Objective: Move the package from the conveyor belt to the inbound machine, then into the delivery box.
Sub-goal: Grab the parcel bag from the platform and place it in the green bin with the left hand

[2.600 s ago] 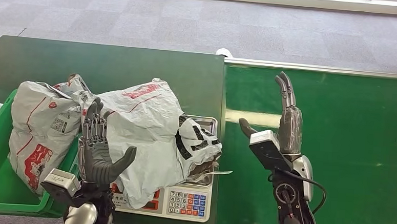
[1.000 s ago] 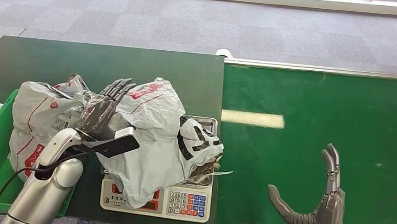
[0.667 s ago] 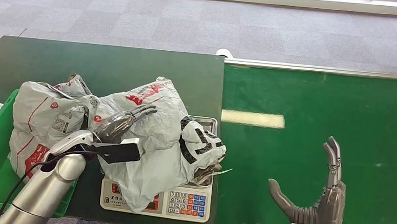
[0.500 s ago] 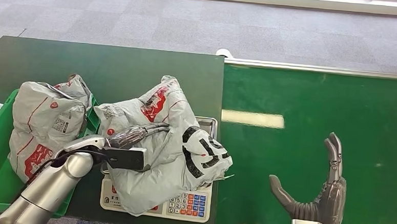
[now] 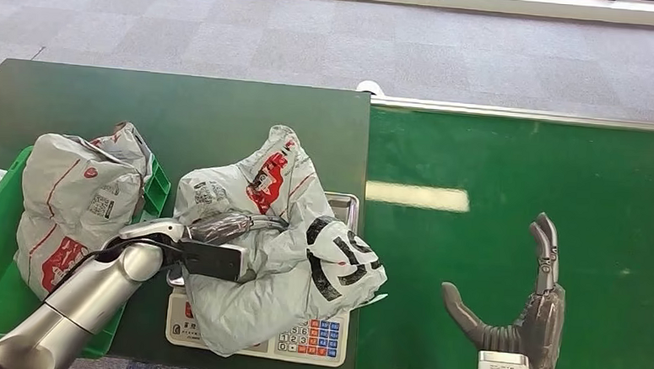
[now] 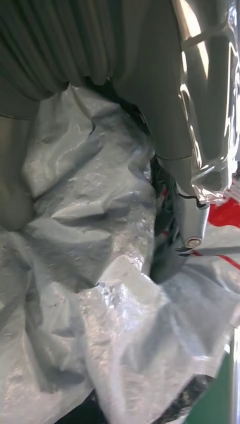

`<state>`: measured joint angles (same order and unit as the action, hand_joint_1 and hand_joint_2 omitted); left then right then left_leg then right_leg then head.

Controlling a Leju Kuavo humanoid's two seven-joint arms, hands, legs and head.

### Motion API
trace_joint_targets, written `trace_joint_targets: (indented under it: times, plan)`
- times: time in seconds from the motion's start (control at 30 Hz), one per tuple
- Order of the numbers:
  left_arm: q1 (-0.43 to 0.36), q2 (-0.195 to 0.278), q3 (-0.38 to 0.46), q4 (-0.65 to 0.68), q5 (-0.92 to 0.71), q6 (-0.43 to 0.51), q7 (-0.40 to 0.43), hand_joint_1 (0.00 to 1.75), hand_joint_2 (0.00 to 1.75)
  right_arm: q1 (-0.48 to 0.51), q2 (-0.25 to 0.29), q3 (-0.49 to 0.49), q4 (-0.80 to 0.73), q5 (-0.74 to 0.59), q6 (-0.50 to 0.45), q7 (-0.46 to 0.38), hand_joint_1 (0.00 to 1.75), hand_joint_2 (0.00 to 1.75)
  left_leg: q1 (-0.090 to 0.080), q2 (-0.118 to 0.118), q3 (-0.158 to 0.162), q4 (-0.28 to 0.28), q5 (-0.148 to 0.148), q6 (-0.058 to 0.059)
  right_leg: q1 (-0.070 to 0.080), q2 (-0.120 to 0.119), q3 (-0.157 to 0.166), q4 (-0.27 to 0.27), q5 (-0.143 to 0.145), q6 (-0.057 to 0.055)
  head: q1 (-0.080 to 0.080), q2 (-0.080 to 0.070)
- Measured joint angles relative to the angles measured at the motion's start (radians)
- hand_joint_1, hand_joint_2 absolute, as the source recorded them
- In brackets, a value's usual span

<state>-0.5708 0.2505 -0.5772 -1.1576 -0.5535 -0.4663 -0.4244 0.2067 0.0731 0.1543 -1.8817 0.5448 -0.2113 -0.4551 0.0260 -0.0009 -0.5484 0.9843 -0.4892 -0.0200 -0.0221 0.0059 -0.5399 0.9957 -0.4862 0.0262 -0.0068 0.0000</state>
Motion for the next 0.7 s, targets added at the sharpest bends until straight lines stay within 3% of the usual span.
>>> trace_joint_targets:
  times: [0.17,0.37,0.7]
  plan:
    - [0.000,-0.018,-0.002,-0.013,0.038,0.073,-0.025,1.75,1.75,-0.005,-0.001,0.000,0.014,-0.005,0.000,-0.001,0.00,1.75,0.000,0.000,0.000,0.000,0.000,0.000,0.000,0.000,0.000,0.000,0.000,0.000,0.000,0.000]
    - [0.031,-0.024,0.035,-0.149,0.080,0.157,-0.060,1.75,1.75,0.007,-0.002,-0.005,0.018,-0.015,-0.013,-0.007,0.00,1.75,0.000,0.000,-0.002,0.000,0.000,0.000,0.000,0.000,-0.002,0.000,0.000,0.000,0.000,0.000]
    - [0.128,-0.024,0.240,-0.442,0.282,0.333,-0.128,1.75,1.75,0.050,-0.003,-0.012,0.018,-0.060,-0.027,-0.021,0.00,1.75,0.000,0.000,-0.002,0.000,0.000,0.000,0.000,0.000,-0.002,0.000,0.000,0.000,0.000,0.000]
